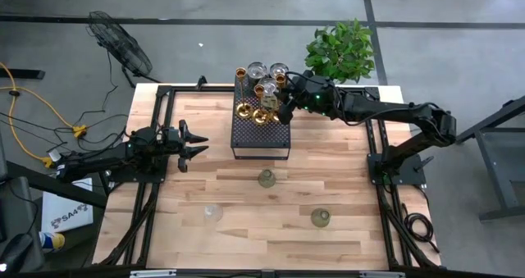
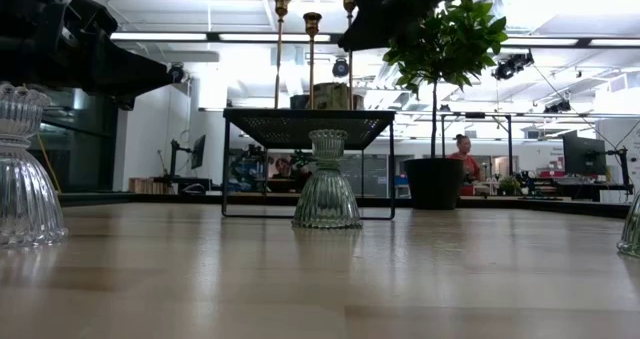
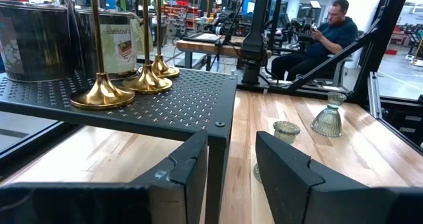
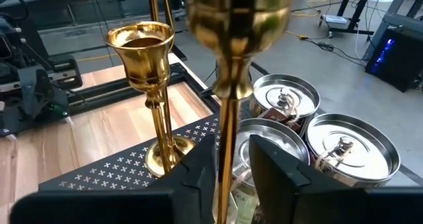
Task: Pick & Place candle stick holders
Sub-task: Put the bottom-right green transparent candle holder on the shelf
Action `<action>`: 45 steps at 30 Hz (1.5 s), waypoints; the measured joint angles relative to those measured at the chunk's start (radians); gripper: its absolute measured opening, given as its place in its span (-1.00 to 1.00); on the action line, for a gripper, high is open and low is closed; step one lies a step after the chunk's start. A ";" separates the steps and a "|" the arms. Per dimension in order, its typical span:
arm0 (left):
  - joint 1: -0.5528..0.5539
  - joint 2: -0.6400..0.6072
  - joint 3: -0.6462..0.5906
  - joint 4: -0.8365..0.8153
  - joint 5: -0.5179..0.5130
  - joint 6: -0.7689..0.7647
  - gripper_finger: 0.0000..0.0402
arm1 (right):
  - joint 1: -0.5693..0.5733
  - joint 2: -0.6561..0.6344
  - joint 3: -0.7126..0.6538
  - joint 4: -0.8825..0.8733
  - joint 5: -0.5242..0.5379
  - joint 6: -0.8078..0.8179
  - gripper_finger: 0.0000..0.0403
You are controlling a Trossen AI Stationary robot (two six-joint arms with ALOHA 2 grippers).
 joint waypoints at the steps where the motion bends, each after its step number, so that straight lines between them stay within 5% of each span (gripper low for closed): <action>1: 0.000 0.000 0.000 0.000 0.000 0.000 -0.38 | 0.000 0.000 0.000 0.000 0.000 0.000 -0.55; 15: 0.000 0.000 0.000 0.000 0.000 0.000 -0.38 | 0.002 0.000 0.000 -0.005 -0.002 0.000 -0.13; 35: 0.000 0.000 0.000 0.000 0.000 0.000 -0.38 | 0.031 -0.024 0.000 -0.055 -0.005 0.008 -0.11; 45: 0.000 0.000 0.000 0.000 0.000 0.000 -0.38 | 0.050 -0.095 0.000 -0.243 -0.002 0.022 -0.12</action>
